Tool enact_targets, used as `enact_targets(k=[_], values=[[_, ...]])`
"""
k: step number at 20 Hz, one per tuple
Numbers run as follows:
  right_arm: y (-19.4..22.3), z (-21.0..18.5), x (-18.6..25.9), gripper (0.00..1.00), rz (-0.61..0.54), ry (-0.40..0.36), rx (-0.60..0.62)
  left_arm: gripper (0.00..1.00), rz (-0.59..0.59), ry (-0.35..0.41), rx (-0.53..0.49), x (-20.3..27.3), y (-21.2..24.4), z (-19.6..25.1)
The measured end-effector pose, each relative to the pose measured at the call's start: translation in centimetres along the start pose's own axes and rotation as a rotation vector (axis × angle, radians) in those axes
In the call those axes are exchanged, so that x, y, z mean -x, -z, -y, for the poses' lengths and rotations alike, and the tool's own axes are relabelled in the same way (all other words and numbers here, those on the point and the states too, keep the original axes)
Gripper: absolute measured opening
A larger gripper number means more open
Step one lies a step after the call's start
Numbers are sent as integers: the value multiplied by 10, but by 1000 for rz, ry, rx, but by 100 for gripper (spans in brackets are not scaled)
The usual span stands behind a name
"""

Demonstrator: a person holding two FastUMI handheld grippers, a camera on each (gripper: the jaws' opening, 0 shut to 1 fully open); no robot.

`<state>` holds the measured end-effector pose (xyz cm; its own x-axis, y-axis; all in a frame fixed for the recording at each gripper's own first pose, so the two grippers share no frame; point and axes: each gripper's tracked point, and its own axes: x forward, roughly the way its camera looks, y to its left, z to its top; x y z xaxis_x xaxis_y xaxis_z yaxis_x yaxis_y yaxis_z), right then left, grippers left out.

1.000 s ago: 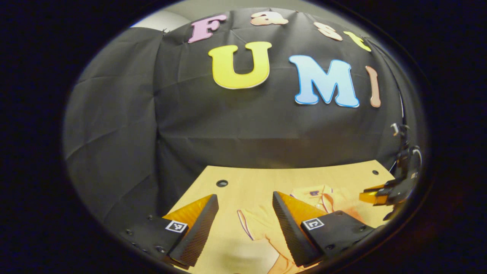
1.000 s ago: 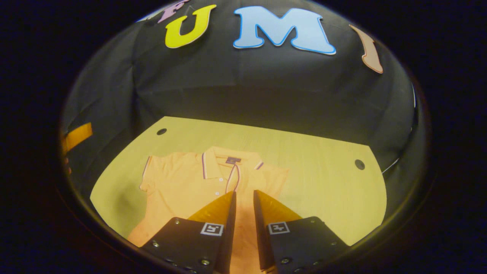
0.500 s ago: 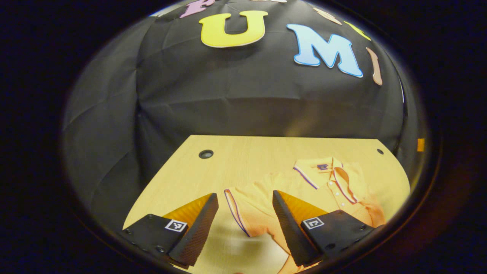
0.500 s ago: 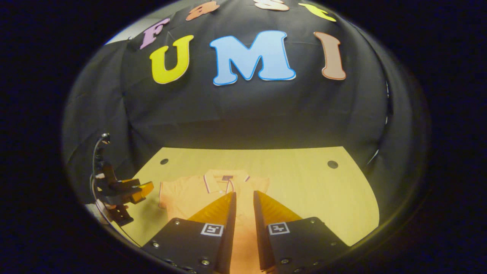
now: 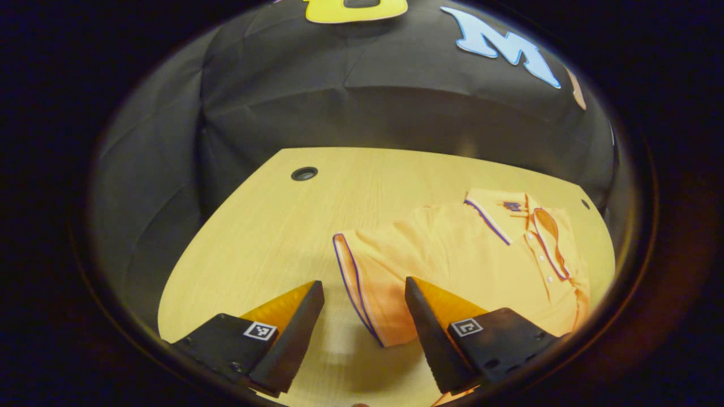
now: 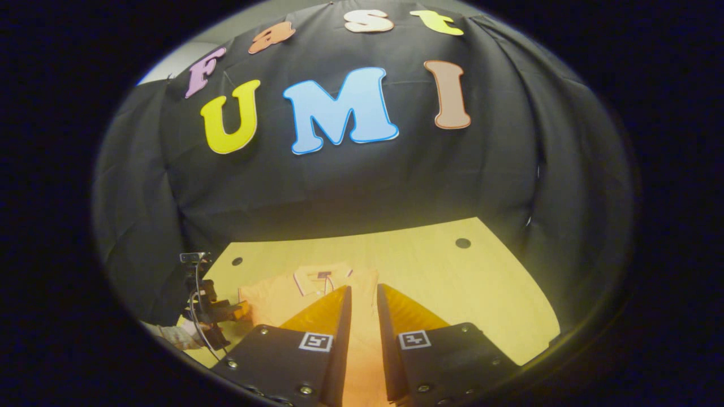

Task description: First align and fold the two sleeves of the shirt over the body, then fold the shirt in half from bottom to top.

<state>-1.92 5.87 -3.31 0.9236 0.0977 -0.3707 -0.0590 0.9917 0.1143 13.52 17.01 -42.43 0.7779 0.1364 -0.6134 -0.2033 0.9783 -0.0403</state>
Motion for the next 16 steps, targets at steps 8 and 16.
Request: enact_targets(k=[8,16], values=[[0,10,2,28,-12,21,13,89,10,-29,27,-8,12,4],[5,15,1,31,-17,20,20,10,7,-52,-1,-9,7,17]])
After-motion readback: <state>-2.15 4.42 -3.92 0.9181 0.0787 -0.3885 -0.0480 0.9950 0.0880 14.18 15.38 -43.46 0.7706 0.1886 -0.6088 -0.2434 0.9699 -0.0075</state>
